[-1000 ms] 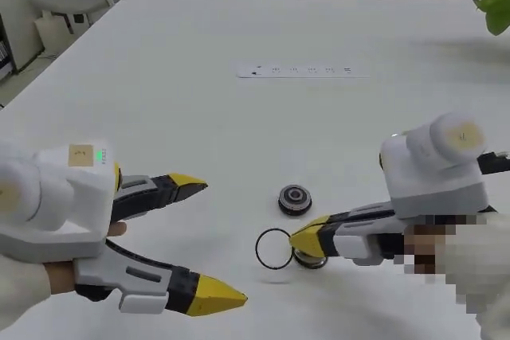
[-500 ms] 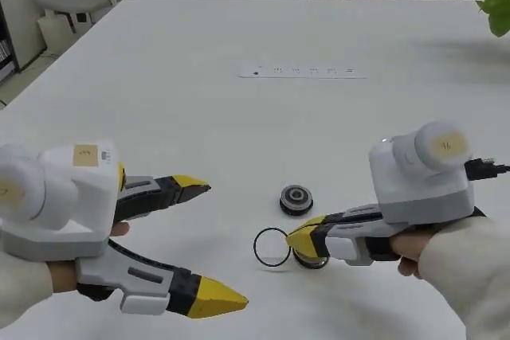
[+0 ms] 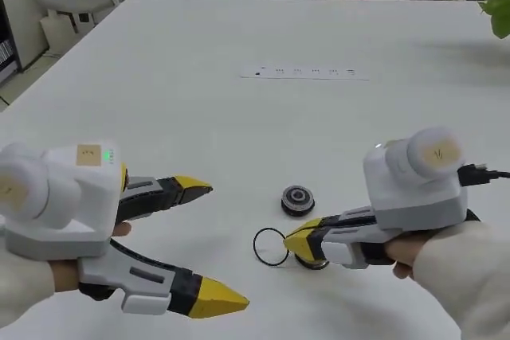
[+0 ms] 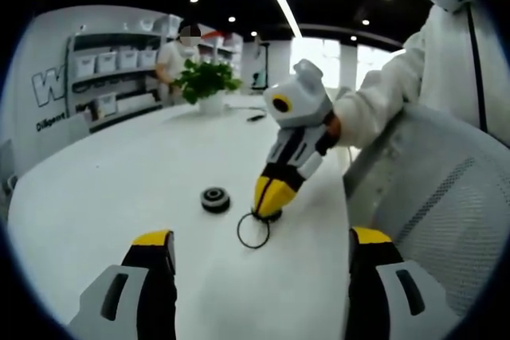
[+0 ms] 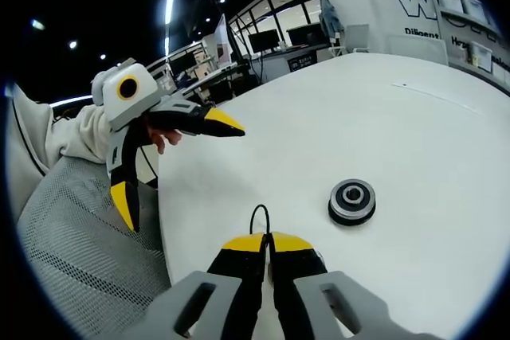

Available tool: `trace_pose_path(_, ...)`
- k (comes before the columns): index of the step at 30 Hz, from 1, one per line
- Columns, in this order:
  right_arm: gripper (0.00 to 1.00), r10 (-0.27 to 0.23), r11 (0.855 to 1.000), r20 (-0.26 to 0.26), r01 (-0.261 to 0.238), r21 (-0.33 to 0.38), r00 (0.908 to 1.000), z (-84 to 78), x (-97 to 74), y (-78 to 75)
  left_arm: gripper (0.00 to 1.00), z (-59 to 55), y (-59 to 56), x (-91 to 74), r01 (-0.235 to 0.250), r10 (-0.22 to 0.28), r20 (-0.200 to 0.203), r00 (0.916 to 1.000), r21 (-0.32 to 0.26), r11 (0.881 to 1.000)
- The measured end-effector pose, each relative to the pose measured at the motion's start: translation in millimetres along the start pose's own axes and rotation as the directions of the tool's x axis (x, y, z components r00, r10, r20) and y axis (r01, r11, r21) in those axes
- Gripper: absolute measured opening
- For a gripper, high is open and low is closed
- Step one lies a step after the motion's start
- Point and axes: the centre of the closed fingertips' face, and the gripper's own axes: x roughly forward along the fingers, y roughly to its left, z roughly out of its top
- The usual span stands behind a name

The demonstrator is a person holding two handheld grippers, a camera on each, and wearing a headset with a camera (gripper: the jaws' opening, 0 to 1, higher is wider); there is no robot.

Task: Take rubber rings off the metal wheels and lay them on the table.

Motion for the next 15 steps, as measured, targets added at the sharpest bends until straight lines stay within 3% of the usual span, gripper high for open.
trace_pose_path(15,0.06,-0.005,0.999,-0.005,0.005,-0.047,1.0000,0.3,1.9,0.8,0.91,-0.4,2.0,-1.4,-0.007,0.007,-0.002,1.0000,0.000,1.000)
